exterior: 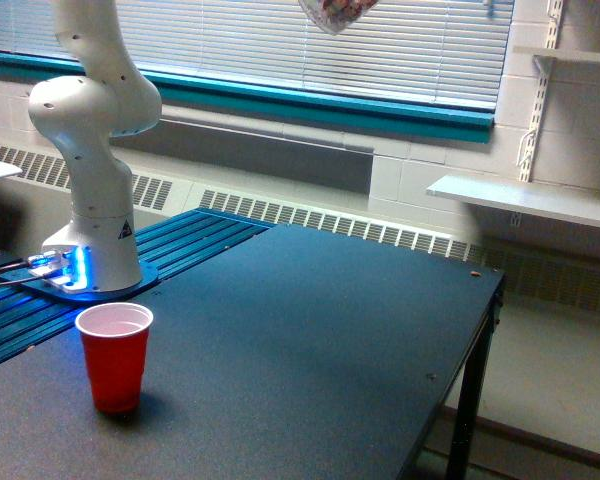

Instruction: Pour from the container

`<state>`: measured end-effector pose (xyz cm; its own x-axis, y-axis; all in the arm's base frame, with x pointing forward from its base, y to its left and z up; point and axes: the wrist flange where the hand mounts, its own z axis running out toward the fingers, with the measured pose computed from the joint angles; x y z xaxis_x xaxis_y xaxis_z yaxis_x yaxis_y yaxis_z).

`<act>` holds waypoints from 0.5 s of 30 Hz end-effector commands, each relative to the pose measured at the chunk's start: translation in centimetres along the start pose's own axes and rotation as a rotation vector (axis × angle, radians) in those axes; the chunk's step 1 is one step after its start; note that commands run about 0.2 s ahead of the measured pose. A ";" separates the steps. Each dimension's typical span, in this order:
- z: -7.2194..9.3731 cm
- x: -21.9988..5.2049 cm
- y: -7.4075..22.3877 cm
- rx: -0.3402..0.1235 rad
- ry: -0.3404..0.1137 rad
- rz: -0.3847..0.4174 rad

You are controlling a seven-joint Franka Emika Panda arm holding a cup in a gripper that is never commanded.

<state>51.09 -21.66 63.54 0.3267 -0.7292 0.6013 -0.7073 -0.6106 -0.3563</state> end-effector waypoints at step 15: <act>-1.3 -0.3 -1.2 -0.055 -0.054 0.131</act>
<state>51.08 -20.90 63.80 0.3108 -0.7662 0.5624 -0.7512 -0.5606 -0.3486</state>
